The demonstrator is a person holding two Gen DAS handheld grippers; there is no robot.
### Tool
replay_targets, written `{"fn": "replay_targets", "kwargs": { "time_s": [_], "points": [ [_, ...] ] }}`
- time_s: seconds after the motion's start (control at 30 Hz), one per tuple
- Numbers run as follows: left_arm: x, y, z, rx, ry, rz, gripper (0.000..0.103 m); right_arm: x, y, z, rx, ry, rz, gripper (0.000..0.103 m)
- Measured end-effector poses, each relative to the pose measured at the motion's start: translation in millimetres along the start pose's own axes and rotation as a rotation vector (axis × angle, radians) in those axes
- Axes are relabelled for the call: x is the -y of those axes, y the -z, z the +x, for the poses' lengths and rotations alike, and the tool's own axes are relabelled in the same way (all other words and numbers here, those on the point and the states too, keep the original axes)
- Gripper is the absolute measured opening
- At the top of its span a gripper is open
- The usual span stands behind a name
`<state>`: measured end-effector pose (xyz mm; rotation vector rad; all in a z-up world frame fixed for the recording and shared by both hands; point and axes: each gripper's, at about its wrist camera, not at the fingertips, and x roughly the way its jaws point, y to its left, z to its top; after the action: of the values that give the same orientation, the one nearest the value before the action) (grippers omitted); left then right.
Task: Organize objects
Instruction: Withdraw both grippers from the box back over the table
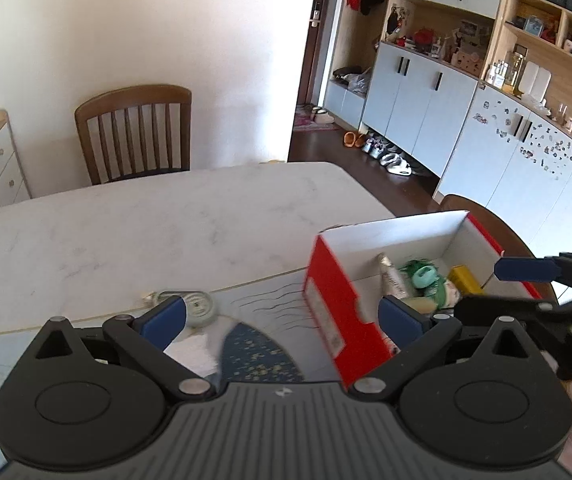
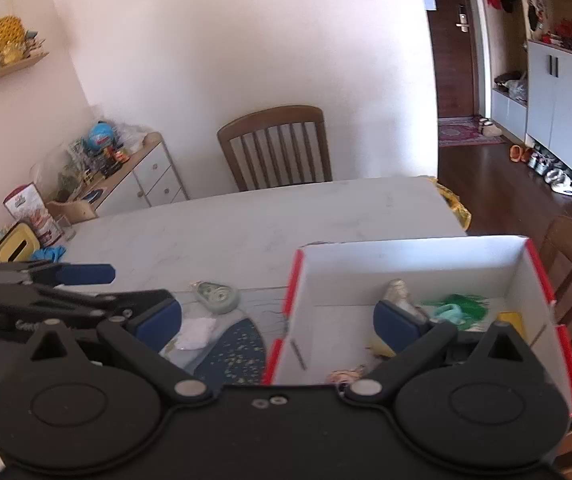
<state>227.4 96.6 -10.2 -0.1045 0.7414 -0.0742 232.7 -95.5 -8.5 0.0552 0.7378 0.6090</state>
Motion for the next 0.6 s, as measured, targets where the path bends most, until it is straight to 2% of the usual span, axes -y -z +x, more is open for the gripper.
{"fn": "replay_targets", "kwargs": {
  "time_s": [0.6],
  "points": [
    [-107,-5,23,0.021,-0.068,-0.031,0.103,-97,6,68,-0.089,-0.047,-0.119,0.102]
  ]
}}
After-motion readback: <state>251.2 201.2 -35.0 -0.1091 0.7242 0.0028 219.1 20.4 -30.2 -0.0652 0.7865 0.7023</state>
